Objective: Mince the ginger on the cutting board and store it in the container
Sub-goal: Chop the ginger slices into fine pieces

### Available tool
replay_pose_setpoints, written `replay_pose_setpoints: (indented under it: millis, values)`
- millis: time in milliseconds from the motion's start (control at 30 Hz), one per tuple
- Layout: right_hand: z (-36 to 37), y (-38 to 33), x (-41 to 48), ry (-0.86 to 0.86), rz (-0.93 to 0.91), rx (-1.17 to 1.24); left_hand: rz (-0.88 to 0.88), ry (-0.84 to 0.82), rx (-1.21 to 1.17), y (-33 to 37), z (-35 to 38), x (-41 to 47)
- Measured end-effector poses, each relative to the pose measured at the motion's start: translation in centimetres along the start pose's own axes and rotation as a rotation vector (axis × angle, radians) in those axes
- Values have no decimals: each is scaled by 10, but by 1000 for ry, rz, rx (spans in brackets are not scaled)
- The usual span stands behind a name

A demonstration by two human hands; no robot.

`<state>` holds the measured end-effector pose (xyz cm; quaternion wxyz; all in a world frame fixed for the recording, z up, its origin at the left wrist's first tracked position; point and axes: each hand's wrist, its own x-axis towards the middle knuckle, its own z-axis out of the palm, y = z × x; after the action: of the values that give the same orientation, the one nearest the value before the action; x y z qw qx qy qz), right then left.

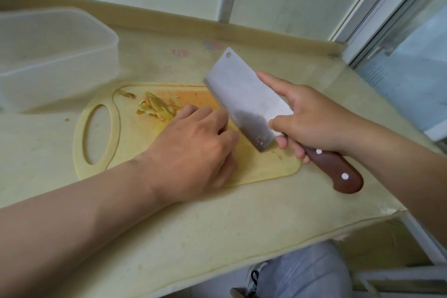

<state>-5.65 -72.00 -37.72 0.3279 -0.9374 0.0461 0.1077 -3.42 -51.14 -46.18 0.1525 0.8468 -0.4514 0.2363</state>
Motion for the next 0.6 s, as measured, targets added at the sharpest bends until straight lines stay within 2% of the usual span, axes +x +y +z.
replay_pose_setpoints:
  millis: [300,467,600]
  values:
    - [-36,1,3,18,-23,-36,-7,-4,4,-1,1,0]
    - [-27,12,-32,-76,-12,13,-18,11,14,0,1,1]
    - [-25,27,-21,-114,-15,-28,-26,-10,28,1,1,0]
